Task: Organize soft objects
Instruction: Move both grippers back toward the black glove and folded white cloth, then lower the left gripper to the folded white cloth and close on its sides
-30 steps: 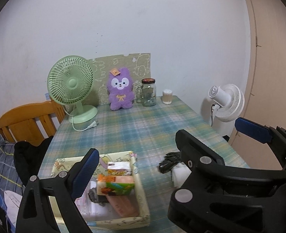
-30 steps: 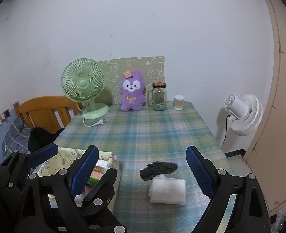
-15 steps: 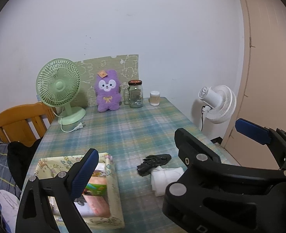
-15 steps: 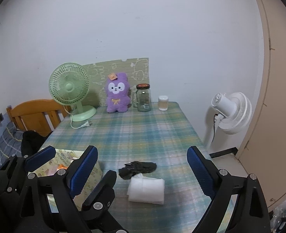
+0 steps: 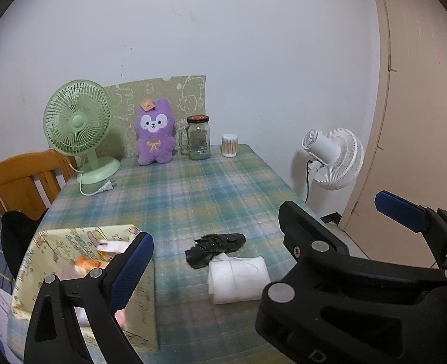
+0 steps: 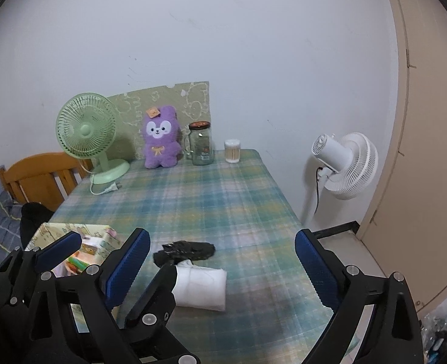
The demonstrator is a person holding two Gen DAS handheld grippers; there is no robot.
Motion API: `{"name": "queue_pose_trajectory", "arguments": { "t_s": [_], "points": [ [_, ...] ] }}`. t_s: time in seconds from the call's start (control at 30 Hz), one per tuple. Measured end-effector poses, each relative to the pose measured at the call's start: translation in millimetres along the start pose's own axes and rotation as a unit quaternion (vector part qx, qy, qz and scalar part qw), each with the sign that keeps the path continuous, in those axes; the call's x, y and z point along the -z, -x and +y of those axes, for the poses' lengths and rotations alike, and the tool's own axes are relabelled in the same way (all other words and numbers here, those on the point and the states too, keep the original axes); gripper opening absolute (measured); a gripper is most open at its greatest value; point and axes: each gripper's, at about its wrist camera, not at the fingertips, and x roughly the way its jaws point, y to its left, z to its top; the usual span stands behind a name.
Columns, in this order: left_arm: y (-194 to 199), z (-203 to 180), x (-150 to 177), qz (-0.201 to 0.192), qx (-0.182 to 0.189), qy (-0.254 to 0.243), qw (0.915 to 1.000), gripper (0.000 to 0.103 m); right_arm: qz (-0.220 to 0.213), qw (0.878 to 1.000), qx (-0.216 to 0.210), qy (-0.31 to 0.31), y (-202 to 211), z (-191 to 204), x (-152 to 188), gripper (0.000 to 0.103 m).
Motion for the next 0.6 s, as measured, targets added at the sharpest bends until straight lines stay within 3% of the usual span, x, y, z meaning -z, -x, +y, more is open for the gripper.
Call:
{"name": "queue_pose_trajectory", "arguments": {
  "t_s": [0.6],
  "points": [
    [-47, -27, 38, 0.042, -0.008, 0.004, 0.9991, 0.099, 0.042, 0.999, 0.001, -0.017, -44, -36, 43, 0.098]
  ]
}}
